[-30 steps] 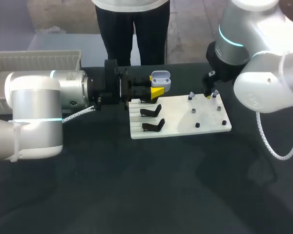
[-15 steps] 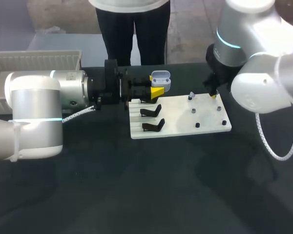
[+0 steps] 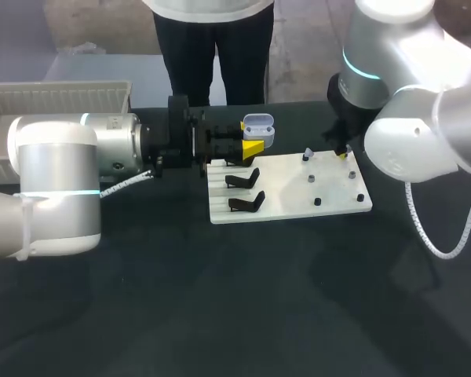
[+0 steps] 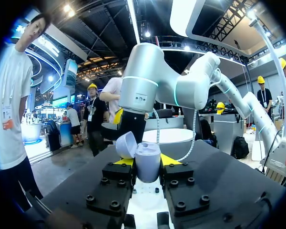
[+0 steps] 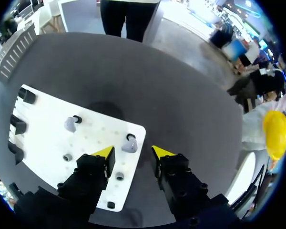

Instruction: Pick up each earbud case from the left stands, insert the matching earbuds, close the lid, and place the case in the box.

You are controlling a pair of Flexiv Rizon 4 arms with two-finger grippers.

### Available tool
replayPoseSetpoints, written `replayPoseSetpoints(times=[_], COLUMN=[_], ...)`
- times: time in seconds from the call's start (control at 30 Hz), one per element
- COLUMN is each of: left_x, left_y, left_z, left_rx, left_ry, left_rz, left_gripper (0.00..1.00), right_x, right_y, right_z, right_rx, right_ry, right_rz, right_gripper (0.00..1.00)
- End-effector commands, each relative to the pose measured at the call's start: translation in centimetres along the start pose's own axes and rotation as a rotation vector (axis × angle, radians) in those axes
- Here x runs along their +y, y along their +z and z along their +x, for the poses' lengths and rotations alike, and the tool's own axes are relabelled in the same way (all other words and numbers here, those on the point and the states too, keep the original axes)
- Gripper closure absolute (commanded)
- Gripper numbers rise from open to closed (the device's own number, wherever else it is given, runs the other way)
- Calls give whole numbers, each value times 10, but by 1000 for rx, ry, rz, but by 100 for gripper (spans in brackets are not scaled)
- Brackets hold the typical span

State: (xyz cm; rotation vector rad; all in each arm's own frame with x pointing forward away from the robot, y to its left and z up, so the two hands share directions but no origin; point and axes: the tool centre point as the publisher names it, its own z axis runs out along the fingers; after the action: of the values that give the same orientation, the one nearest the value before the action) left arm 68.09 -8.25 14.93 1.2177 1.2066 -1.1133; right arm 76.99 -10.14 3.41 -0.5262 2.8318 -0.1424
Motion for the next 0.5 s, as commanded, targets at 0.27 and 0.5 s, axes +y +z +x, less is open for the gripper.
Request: replayPoseSetpoints(times=[0.27,0.5], left_x=[-1,-1], left_y=[0,0], left_z=[1,1], left_rx=[-5,-5], left_ry=[4,4], left_rz=[-6,-6], left_gripper=[100,100], right_x=[1,2], right_y=[3,4], right_z=[-6,-6], right_rx=[11,15], right_ry=[8,11], right_rz=[1,0], right_gripper=[65,68])
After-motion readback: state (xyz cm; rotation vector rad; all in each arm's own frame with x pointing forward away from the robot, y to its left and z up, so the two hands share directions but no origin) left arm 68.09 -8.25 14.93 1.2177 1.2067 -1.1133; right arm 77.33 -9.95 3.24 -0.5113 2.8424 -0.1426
